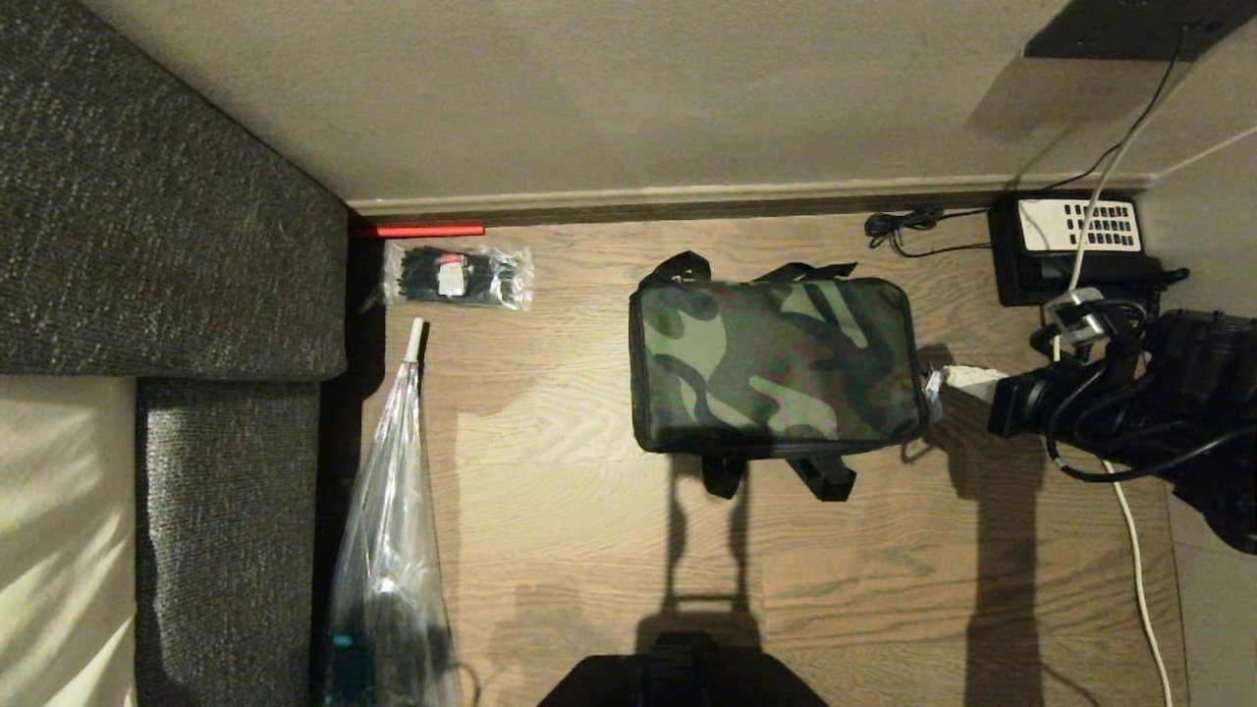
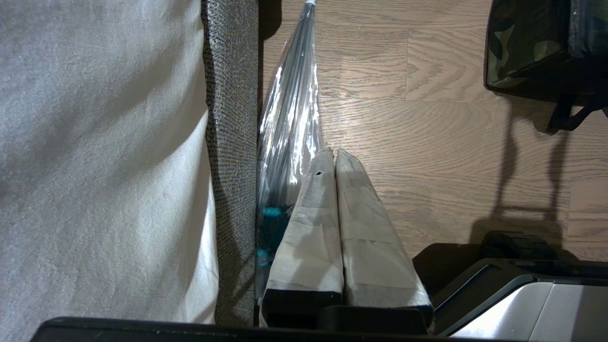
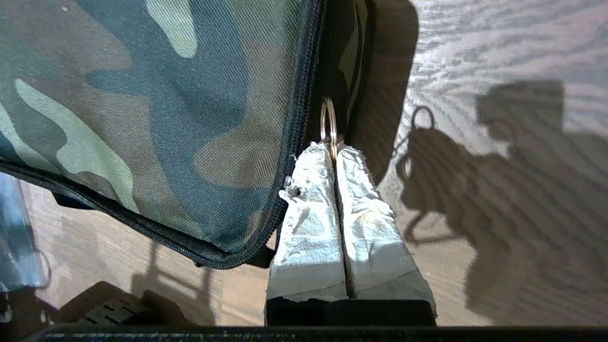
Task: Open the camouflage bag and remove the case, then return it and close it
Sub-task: Open the top of the storage box
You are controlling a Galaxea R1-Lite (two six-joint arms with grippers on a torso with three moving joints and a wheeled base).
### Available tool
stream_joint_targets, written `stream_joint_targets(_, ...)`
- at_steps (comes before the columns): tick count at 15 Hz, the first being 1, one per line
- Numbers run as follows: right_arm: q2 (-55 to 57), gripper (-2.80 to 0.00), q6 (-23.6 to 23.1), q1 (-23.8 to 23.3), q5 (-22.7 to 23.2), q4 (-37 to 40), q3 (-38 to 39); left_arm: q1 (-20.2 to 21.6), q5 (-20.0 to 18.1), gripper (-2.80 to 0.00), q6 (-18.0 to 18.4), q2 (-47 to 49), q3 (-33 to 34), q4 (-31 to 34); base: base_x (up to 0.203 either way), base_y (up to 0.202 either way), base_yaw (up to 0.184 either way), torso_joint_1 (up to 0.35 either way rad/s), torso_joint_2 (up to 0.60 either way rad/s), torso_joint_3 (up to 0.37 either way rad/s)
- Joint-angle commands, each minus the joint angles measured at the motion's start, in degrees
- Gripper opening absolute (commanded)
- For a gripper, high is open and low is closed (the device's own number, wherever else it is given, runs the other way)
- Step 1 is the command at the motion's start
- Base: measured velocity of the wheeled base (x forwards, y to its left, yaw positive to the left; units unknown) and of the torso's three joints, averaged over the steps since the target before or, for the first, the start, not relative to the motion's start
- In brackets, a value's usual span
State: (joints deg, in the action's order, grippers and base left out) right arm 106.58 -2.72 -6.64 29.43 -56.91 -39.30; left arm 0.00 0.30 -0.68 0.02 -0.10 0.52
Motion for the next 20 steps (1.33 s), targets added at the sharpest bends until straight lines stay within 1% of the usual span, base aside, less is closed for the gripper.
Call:
stream_joint_targets(1, -0.15, -2.80, -0.01, -0.04, 0.37, -1.25, 0.82, 0.00, 0.05, -2.80, -0.02, -0.11, 0.01, 0.00, 0.000, 0.000, 0.000, 0.000, 0.00, 0.000)
stream_joint_targets(16, -1.11, -2.80, -0.09, 0.32, 0.36, -1.27, 1.85, 0.00, 0.05, -2.80, -0.19, -0.11, 0.01, 0.00, 0.000, 0.000, 0.000, 0.000, 0.00, 0.000)
stream_joint_targets(20, -1.11, -2.80, -0.18, 0.32, 0.28, -1.36, 1.86, 0.00, 0.05, -2.80, -0.20, -0.11, 0.01, 0.00, 0.000, 0.000, 0.000, 0.001, 0.01, -0.161)
